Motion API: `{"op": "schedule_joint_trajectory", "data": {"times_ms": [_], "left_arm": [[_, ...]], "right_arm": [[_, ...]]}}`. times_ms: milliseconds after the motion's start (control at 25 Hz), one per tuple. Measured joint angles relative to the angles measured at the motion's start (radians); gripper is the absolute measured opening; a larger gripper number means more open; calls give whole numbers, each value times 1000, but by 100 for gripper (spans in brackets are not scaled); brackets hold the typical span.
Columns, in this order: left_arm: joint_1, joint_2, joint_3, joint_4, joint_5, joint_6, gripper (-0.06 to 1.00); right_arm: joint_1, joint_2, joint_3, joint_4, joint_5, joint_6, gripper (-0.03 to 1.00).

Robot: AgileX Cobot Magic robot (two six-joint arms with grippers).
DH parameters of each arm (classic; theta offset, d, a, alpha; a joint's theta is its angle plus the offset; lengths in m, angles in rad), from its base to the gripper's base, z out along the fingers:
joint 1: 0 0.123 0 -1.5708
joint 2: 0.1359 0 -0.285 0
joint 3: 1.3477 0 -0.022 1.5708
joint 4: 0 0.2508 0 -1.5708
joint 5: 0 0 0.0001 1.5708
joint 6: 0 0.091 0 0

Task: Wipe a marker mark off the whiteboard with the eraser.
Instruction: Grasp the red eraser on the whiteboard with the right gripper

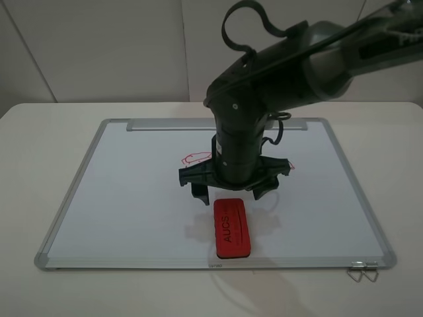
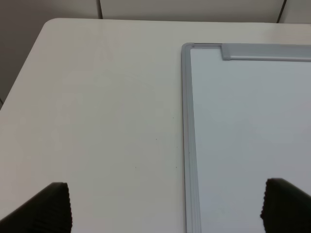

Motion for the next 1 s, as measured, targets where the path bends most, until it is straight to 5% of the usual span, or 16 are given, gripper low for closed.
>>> {"op": "schedule_joint_trajectory", "data": {"times_ms": [1000], "left_arm": [[0,0,0,0,0,0,78]], "right_arm": [[0,24,73,102,-79,-48,71]]}}
